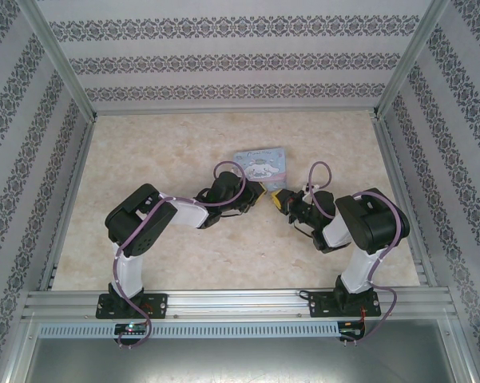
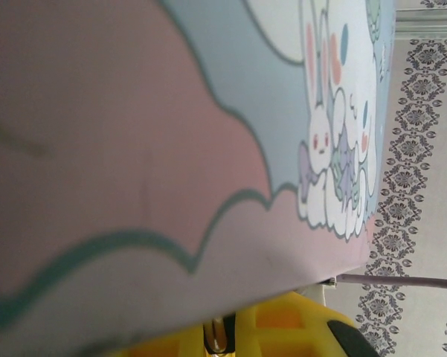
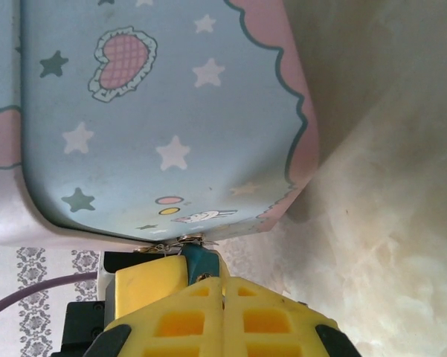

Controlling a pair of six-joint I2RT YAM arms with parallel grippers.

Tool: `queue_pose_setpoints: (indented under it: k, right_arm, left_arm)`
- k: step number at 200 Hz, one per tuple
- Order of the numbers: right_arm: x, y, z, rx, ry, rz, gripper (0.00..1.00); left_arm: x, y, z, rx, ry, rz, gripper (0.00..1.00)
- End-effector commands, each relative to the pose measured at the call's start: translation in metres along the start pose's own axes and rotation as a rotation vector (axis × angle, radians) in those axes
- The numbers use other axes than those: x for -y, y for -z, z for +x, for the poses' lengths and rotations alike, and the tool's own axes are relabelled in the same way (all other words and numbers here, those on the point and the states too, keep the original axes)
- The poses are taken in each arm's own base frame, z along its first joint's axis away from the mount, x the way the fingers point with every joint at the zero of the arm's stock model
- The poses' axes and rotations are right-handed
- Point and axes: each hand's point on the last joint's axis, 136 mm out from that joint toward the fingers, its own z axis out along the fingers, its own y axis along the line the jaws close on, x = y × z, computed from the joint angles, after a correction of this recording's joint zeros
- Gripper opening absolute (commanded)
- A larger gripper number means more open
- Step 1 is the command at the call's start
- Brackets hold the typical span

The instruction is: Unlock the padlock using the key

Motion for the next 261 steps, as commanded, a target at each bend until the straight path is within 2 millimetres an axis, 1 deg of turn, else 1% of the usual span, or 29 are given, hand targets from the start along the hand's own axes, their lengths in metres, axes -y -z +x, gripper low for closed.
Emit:
queue_pose_setpoints:
  k: [1, 8, 9, 11, 16, 37, 49, 72, 88, 139, 180, 211, 234, 261]
  right_arm:
    - [-0.033, -0.01, 0.008, -0.032, 0.009, -0.095, 0.0]
    - [-0.034, -0.01, 0.011, -0.041, 0.0, -0.095, 0.0]
    - [-0.035, -0.01, 0.011, -0.042, 0.0, -0.097, 0.0]
    - [-0.043, -0.014, 0.01, -0.047, 0.008, -0.117, 0.0]
    - [-0.048, -0.016, 0.011, -0.052, 0.012, -0.128, 0.0]
    - [-0.053, -0.016, 0.012, -0.057, 0.013, -0.138, 0.0]
    - [-0.049, -0.016, 0.01, -0.049, 0.005, -0.131, 0.0]
    - [-0.037, -0.017, 0.008, -0.038, -0.01, -0.101, 0.0]
    - [-0.033, -0.018, 0.006, -0.034, -0.01, -0.091, 0.0]
    - [-0.025, -0.016, -0.008, -0.016, 0.007, -0.077, 0.0]
    - [-0.028, -0.019, -0.018, -0.019, 0.02, -0.085, 0.0]
    - [-0.027, -0.022, -0.015, -0.034, 0.021, -0.082, 0.0]
    - [-0.027, -0.021, -0.009, -0.041, 0.022, -0.08, 0.0]
    - [-0.034, -0.019, 0.003, -0.053, 0.024, -0.096, 0.0]
  left_arm:
    - [0.03, -0.003, 0.031, -0.127, -0.019, 0.115, 0.0]
    - [0.029, -0.003, 0.031, -0.126, -0.018, 0.113, 0.0]
    - [0.029, -0.003, 0.031, -0.126, -0.018, 0.114, 0.0]
    - [0.03, -0.003, 0.031, -0.126, -0.019, 0.116, 0.0]
    - [0.029, -0.003, 0.031, -0.125, -0.017, 0.114, 0.0]
    - [0.032, -0.004, 0.031, -0.125, -0.015, 0.125, 0.0]
    - [0.032, -0.004, 0.031, -0.122, -0.011, 0.129, 0.0]
    - [0.037, -0.004, 0.031, -0.124, 0.001, 0.149, 0.0]
    - [0.041, -0.003, 0.032, -0.126, 0.003, 0.159, 0.0]
    - [0.043, 0.001, 0.033, -0.129, -0.001, 0.168, 0.0]
    - [0.043, 0.003, 0.034, -0.134, 0.001, 0.177, 0.0]
    - [0.045, 0.002, 0.034, -0.133, 0.002, 0.181, 0.0]
    - [0.044, 0.002, 0.032, -0.126, 0.001, 0.178, 0.0]
    - [0.043, -0.001, 0.031, -0.119, 0.001, 0.169, 0.0]
